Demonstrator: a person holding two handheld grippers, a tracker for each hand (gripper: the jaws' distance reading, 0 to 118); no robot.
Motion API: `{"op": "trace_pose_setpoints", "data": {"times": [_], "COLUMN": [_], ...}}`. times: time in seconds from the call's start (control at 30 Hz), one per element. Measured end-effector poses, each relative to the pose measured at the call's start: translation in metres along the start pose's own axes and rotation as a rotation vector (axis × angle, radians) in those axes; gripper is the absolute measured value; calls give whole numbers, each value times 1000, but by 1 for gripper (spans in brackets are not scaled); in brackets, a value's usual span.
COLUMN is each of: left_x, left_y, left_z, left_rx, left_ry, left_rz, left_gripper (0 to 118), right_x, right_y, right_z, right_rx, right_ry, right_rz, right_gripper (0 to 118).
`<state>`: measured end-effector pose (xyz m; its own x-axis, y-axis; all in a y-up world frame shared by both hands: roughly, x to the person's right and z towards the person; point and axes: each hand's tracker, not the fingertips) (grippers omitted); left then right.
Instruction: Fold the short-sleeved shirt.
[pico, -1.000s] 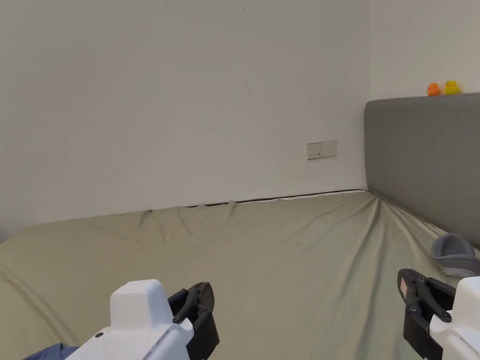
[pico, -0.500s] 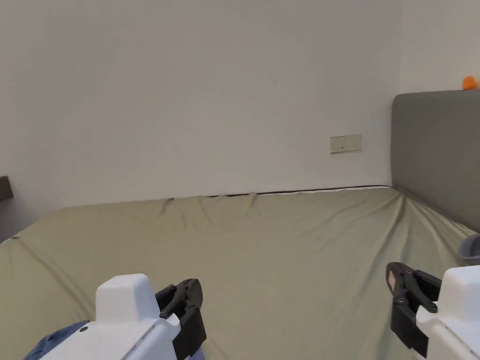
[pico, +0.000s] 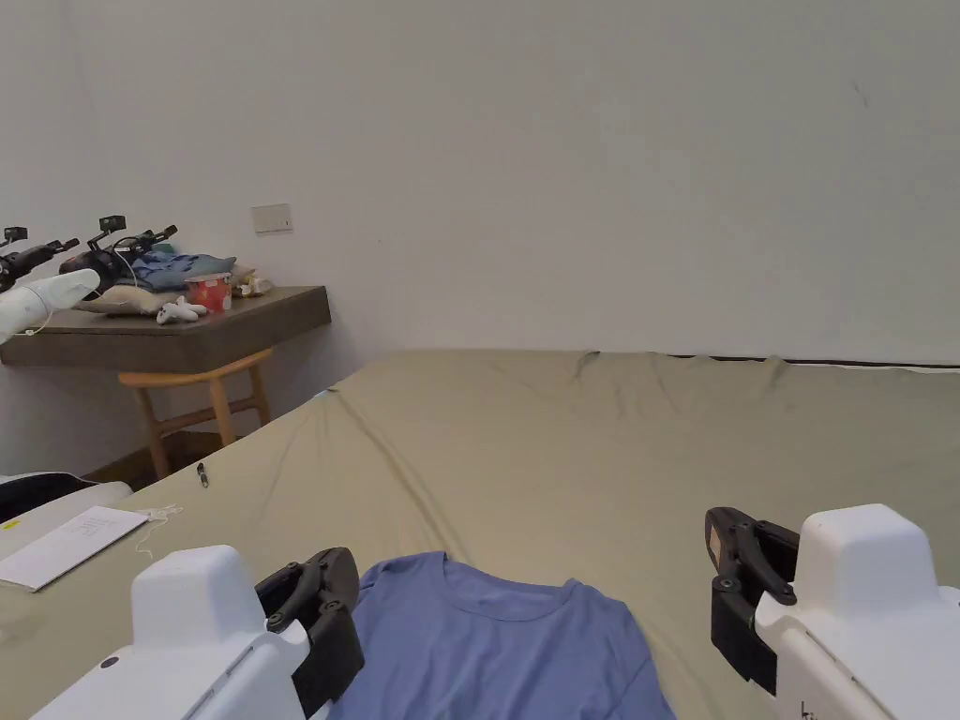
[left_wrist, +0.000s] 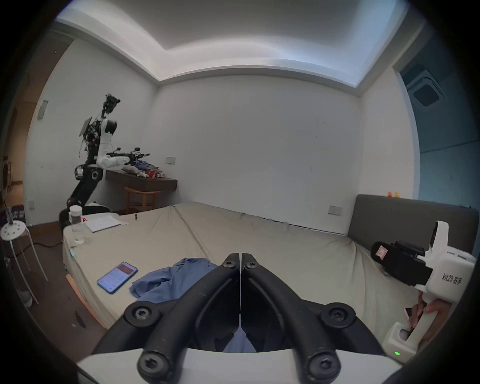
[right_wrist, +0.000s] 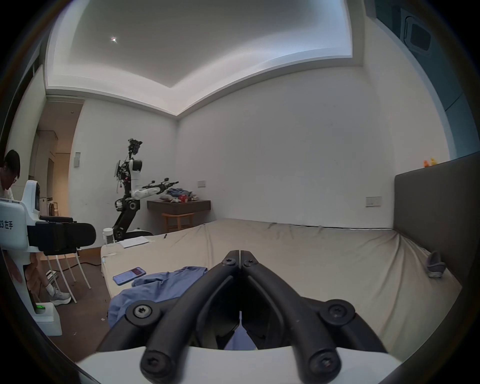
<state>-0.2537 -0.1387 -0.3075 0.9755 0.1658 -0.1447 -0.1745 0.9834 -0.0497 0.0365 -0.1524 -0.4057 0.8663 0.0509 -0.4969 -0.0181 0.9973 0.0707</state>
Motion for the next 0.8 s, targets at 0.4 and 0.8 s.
{"op": "trace_pose_setpoints", "data": {"times": [0.4, 0.8], "left_x": [9, 30], "left_y": [-66, -206], "left_z": [-234, -364], "left_rx": [-443, -818], "left_ry": [-123, -23], "left_rz": [65, -320], "left_gripper": [114, 116], "right_x": [66, 107], "right_y": [-31, -84], "right_z": [-96, -156], "right_rx": [-104, -238], "right_ry": [-14, -61], "right_rz": [-51, -41], "right_gripper": [0, 0]}}
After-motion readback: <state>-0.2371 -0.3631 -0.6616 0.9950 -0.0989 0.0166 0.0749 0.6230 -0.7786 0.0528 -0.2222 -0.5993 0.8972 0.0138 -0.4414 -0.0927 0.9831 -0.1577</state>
